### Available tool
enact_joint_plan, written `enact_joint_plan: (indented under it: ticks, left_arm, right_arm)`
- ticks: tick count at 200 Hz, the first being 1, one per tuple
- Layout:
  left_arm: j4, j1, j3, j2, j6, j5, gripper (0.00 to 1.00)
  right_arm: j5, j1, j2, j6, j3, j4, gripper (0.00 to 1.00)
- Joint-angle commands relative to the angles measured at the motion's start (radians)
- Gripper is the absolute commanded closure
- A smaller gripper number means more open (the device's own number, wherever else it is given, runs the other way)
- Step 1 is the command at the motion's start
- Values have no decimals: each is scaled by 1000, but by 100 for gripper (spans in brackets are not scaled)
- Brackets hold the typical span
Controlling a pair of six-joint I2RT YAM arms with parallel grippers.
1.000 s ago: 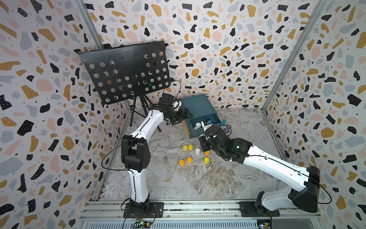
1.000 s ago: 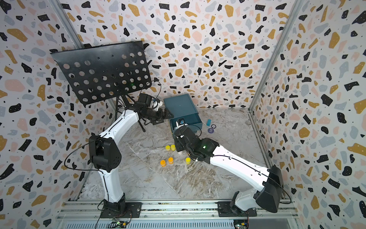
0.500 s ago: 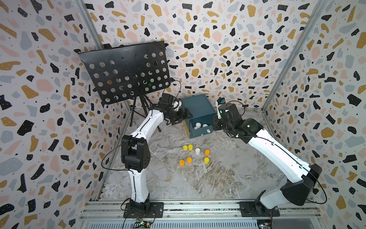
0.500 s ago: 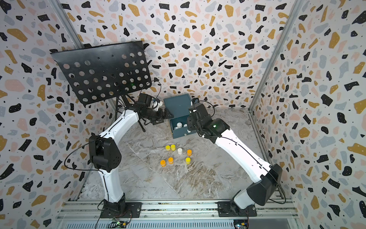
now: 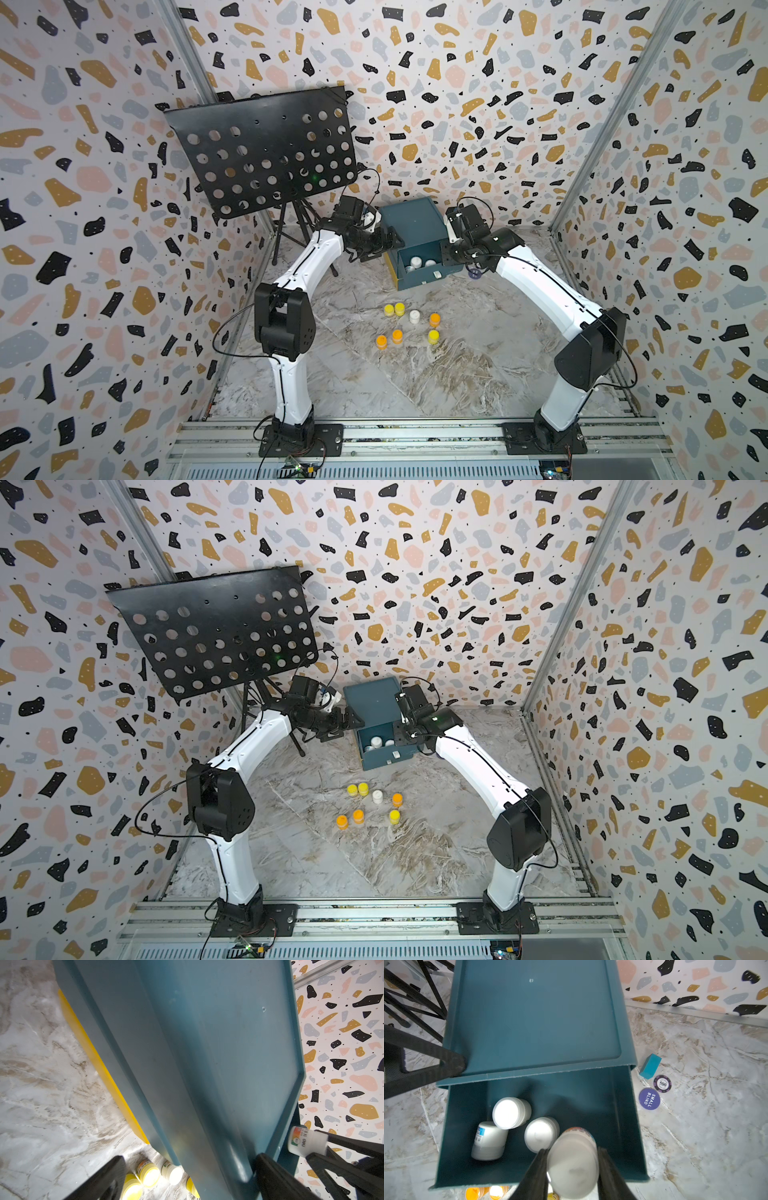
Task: Put the paint cans in the drawer according to color
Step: Place the paint can in the drawer.
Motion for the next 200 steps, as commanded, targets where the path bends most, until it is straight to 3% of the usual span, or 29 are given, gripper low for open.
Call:
enact_joint_plan:
  ticks: [1, 40, 65, 93, 133, 200]
  left_arm:
    - [-37, 6, -16, 14, 16, -24, 0]
    - [-39, 6, -16, 14, 17, -23, 0]
    - [-40, 6, -14, 15, 17, -24, 0]
    - [-40, 6, -14, 14, 17, -24, 0]
    - [-40, 6, -14, 14, 16, -25, 0]
    - [-41, 6, -14, 17, 17, -19, 0]
  right_arm:
    - [-21, -10, 3, -10, 50, -16, 77]
    - [-35, -17, 18, -8, 19, 23, 75]
    - [-54, -17, 4, -7, -5, 41, 55]
    - [-60, -17, -33, -7, -36, 45, 43]
    - [-108, -15, -149, 2, -123, 87, 40]
    - [-174, 87, -388, -26, -468, 306, 40]
